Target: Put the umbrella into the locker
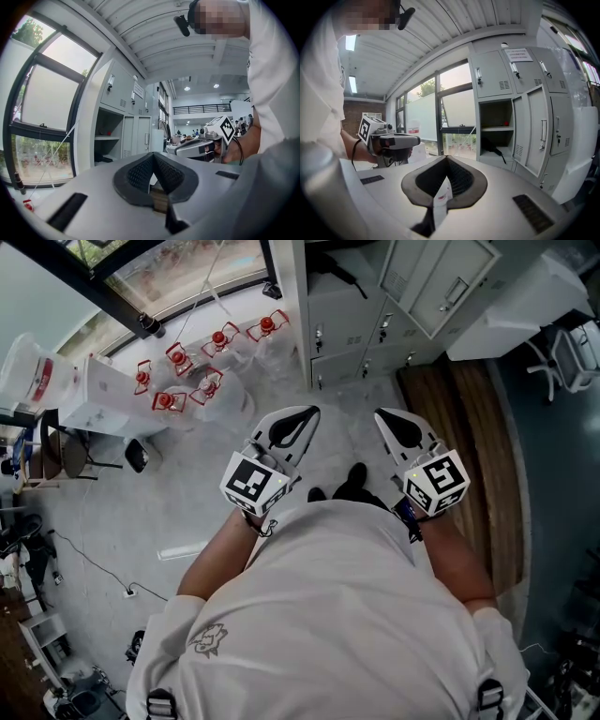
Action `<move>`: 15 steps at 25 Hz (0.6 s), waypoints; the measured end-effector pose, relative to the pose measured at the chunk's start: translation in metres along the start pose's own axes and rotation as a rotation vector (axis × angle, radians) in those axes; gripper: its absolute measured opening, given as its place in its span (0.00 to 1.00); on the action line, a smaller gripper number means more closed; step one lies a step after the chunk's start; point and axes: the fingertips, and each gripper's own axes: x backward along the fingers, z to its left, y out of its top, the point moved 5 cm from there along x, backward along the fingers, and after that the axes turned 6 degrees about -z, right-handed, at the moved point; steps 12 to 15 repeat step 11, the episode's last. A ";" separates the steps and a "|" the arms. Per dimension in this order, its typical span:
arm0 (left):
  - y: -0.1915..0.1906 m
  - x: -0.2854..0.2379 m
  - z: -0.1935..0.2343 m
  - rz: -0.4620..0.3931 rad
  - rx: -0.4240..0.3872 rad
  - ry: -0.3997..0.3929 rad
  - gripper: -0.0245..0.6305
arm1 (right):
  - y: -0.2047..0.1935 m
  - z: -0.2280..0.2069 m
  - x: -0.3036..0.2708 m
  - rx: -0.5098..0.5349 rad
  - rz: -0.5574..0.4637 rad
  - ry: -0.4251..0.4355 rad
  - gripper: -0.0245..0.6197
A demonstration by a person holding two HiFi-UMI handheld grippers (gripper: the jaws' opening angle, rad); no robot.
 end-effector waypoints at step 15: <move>0.005 0.008 0.001 -0.023 0.016 -0.018 0.05 | 0.004 0.003 0.004 0.007 -0.012 -0.020 0.10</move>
